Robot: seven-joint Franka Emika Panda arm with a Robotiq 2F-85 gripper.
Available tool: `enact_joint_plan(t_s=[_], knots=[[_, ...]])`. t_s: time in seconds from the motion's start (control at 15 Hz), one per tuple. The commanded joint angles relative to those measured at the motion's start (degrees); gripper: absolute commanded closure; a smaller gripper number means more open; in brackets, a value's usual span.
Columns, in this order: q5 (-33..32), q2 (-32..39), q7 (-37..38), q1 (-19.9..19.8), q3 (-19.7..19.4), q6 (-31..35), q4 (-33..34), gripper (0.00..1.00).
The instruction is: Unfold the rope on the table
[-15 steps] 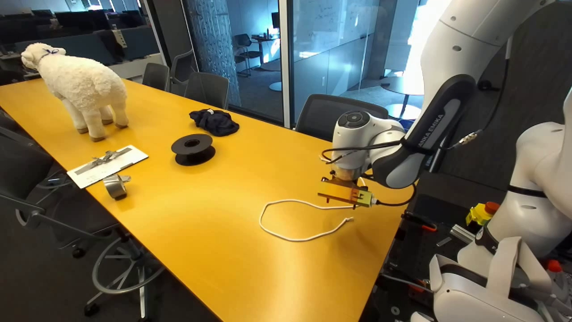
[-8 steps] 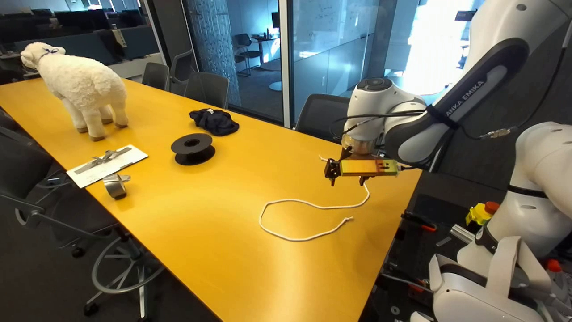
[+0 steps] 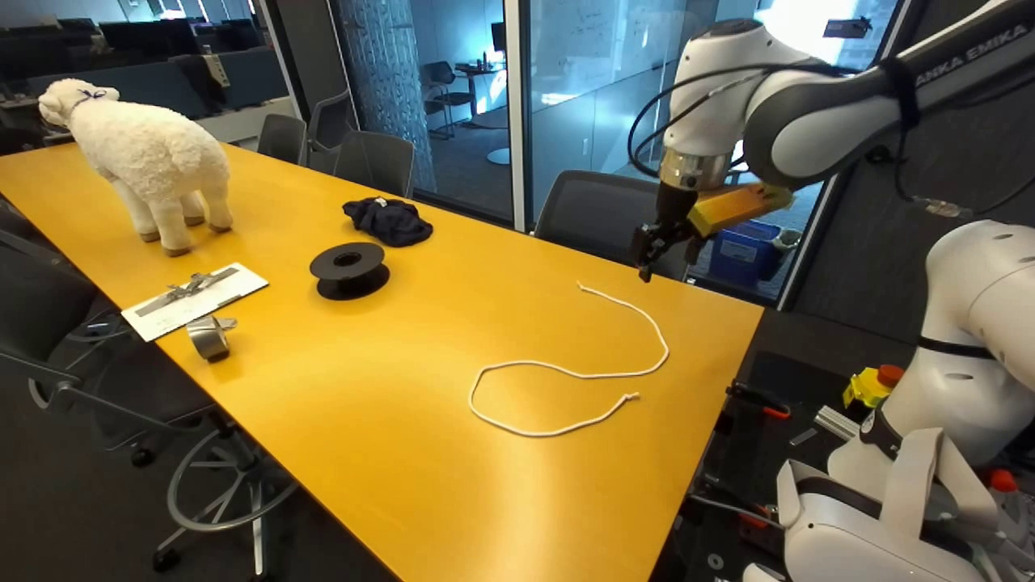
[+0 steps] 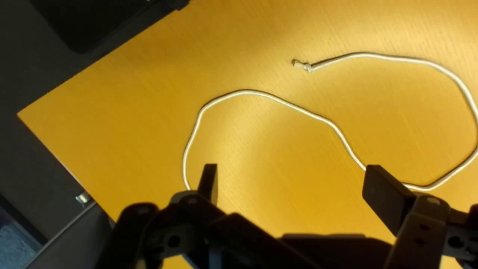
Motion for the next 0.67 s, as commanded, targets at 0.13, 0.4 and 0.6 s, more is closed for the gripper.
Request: enact_joint_plan(t_s=[0.13, 0.4, 0.6], knots=[[-0.43, -8.43, -21.61, -8.0, 6.78, -9.85, 4.45, 0.0], [1.35, -7.62, -31.9, -16.23, 13.91, -6.75, 3.55, 0.0], [6.95, -7.3, -41.36, -17.58, 14.25, -8.37, 5.13, 0.0]])
